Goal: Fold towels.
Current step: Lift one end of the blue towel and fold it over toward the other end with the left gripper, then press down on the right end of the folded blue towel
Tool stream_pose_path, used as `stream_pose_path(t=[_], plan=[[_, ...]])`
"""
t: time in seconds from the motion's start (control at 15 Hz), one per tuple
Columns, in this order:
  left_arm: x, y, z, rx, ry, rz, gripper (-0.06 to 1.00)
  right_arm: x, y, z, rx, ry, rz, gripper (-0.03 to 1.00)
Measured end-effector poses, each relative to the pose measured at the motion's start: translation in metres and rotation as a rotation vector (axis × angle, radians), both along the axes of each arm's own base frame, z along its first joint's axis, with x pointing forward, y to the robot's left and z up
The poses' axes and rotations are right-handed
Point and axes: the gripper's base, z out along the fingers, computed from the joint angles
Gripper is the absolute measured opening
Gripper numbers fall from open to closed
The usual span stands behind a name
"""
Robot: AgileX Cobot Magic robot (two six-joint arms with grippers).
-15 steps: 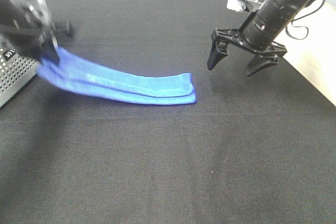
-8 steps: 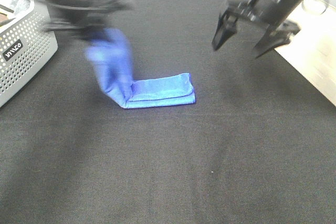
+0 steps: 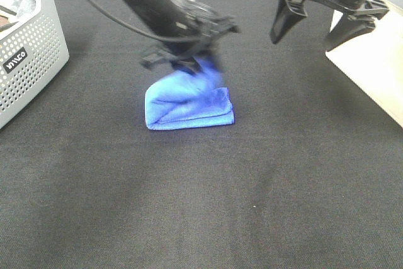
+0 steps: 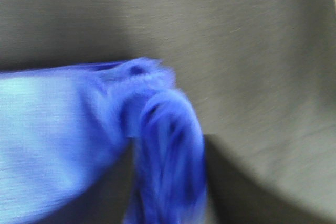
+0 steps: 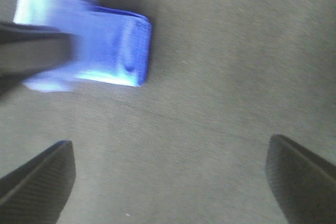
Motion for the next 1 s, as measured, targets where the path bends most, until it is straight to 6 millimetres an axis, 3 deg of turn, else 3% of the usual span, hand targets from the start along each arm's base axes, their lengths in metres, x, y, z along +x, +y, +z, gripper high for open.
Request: stream_pose_path(t=[0.13, 0.27, 0.4, 0.53, 0.67, 0.73, 0.8, 1.0], plan=[[-0.001, -0.016, -0.002, -0.075, -0.027, 0.028, 0.71, -0.001, -0.001, 0.000, -0.006, 0.005, -0.008, 0.92], [0.003, -0.014, 0.005, -0.082, -0.065, 0.036, 0.74, -0.001, -0.001, 0.000, -0.003, 0.010, -0.009, 0.92], [0.014, 0.010, 0.021, -0.028, -0.138, 0.029, 0.74, -0.001, 0.003, 0.002, 0.045, 0.015, -0.019, 0.92], [0.025, 0.049, 0.043, 0.072, -0.185, 0.014, 0.74, 0.000, 0.014, 0.003, 0.170, 0.024, -0.019, 0.92], [0.032, 0.096, 0.059, 0.190, -0.174, 0.022, 0.74, 0.009, 0.034, -0.015, 0.368, 0.075, 0.038, 0.92], [0.032, 0.096, 0.059, 0.190, -0.174, 0.022, 0.74, 0.009, 0.034, -0.015, 0.368, 0.075, 0.038, 0.92], [0.035, 0.122, 0.056, 0.276, -0.117, 0.015, 0.75, 0.014, 0.060, -0.038, 0.526, 0.121, 0.120, 0.92], [0.036, 0.148, 0.053, 0.354, -0.061, 0.020, 0.75, 0.016, 0.102, -0.080, 0.630, 0.160, 0.228, 0.92]])
